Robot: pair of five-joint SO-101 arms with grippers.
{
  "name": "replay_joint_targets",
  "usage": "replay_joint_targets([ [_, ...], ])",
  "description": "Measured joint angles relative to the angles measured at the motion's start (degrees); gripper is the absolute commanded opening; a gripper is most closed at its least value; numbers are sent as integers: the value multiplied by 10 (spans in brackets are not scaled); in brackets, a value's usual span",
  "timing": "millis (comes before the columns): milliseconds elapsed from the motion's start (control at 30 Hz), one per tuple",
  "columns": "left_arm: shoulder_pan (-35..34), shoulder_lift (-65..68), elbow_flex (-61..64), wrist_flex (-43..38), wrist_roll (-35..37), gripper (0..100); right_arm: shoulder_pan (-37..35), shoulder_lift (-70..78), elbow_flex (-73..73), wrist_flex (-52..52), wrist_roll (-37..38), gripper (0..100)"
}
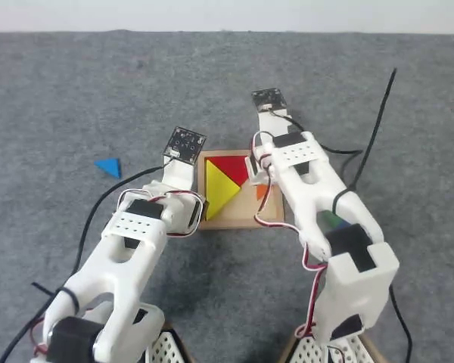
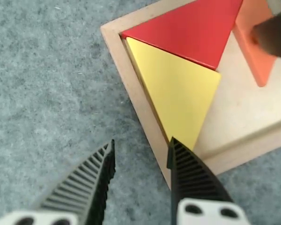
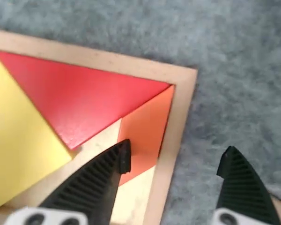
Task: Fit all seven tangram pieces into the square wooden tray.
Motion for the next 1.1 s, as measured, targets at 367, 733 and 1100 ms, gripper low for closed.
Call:
replay_joint_targets([
  [367,0,0,0,0,0,183,18,7,-67,51,3,310],
  [733,0,0,0,0,0,183,66,-254,94,54,29,310],
  [1100,0,0,0,0,0,183,262,-347,207,142,157,310],
])
